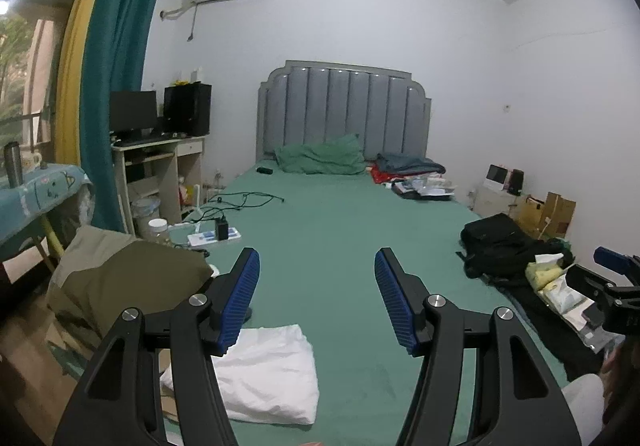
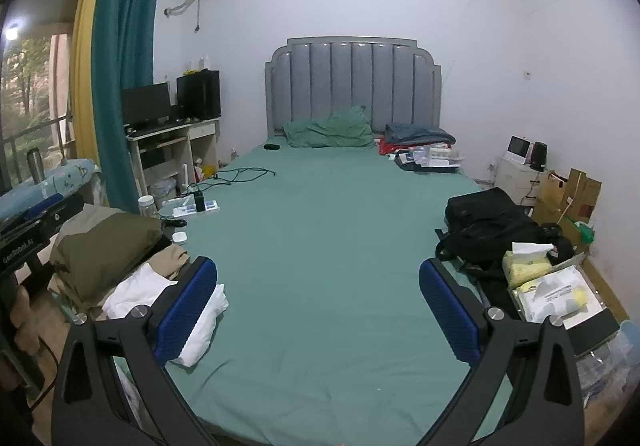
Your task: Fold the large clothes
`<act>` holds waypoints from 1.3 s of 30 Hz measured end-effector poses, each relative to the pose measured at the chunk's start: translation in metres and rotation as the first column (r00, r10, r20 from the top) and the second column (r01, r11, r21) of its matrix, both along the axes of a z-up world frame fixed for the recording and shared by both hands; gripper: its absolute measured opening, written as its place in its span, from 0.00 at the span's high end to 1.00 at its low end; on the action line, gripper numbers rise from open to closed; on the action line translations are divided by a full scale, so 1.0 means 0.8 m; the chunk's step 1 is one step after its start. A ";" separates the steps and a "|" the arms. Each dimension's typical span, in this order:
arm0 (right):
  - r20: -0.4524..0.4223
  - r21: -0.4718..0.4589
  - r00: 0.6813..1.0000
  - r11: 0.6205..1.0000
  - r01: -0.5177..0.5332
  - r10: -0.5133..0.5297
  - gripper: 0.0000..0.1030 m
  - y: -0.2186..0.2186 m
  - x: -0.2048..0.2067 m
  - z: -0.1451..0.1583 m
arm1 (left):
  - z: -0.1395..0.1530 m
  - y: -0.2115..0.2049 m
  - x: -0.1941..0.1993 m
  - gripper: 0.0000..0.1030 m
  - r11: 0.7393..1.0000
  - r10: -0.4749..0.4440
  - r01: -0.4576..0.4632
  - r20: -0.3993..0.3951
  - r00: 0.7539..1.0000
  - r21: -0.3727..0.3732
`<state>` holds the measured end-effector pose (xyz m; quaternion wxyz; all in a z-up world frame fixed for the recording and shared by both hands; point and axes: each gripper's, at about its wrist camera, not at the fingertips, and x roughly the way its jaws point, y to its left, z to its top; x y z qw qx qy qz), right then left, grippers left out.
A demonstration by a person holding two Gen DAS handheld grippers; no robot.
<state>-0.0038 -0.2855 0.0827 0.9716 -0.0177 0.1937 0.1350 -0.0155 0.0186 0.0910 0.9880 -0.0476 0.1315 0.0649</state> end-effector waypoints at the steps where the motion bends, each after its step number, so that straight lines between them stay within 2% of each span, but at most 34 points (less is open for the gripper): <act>1: 0.000 -0.003 1.000 1.000 -0.001 0.001 0.03 0.003 0.001 -0.002 | -0.003 0.003 0.001 0.38 1.000 0.004 -0.004 -0.004 1.000 -0.001; 14: -0.043 -0.019 0.999 1.000 -0.005 0.005 0.03 0.011 0.017 -0.025 | -0.020 0.026 0.012 0.38 1.000 0.014 -0.015 -0.047 0.999 -0.019; 39: -0.047 -0.018 0.999 1.000 -0.010 0.010 0.03 0.009 0.019 -0.026 | -0.023 0.028 0.015 0.38 1.000 0.005 -0.006 -0.057 0.998 -0.017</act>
